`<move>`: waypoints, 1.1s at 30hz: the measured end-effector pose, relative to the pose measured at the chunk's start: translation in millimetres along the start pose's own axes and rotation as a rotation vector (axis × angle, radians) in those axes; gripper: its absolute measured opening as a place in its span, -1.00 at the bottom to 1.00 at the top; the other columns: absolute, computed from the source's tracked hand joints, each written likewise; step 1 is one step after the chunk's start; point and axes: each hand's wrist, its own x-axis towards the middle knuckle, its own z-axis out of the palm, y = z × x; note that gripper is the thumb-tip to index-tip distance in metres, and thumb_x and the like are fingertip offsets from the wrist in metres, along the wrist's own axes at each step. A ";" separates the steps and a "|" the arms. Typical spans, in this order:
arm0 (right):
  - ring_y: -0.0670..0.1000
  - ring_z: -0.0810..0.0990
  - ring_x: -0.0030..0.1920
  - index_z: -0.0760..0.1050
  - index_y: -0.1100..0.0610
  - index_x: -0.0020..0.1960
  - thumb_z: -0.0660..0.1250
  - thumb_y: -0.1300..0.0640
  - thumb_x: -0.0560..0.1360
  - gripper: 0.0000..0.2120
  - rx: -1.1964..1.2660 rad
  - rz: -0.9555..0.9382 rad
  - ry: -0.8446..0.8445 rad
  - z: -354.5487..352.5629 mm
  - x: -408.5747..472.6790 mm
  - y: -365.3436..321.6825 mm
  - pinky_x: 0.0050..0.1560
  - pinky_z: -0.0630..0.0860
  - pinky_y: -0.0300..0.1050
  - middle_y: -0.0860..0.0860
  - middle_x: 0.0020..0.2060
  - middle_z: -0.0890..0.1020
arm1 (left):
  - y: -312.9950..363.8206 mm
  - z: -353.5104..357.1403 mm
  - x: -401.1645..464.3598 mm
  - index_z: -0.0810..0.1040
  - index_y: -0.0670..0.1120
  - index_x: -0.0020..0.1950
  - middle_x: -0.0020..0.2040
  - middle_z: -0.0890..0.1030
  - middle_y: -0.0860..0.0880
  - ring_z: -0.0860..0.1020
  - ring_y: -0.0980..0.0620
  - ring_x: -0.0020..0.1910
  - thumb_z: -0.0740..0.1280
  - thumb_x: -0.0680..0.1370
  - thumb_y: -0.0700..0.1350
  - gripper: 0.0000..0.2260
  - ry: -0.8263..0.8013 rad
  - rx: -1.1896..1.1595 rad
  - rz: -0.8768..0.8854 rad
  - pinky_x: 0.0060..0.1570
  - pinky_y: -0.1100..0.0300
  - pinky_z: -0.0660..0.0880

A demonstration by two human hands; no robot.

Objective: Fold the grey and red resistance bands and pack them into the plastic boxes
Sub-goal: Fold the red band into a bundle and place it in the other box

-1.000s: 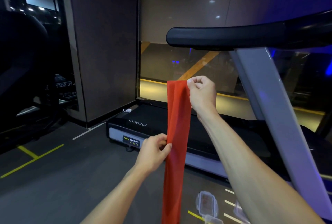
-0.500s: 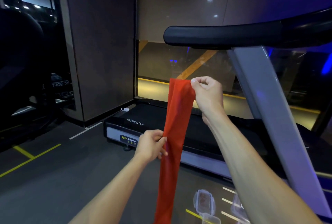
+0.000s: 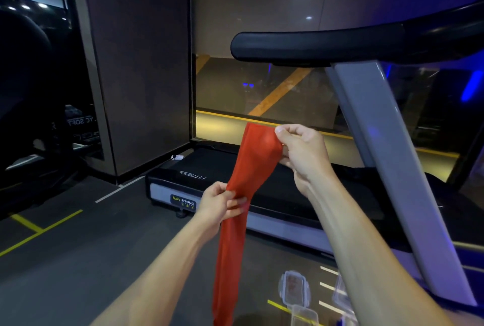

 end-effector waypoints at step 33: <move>0.03 0.71 0.03 0.59 0.22 0.08 0.30 0.14 0.66 -0.84 0.146 0.162 -0.380 10.6 -8.7 94.2 -0.08 0.61 -0.03 0.08 0.13 0.70 | 16.6 -55.2 -5.7 0.65 -0.24 0.07 0.17 0.70 -0.11 0.66 -0.07 0.21 0.35 0.60 -0.37 -0.88 -0.299 0.360 0.505 0.21 0.05 0.58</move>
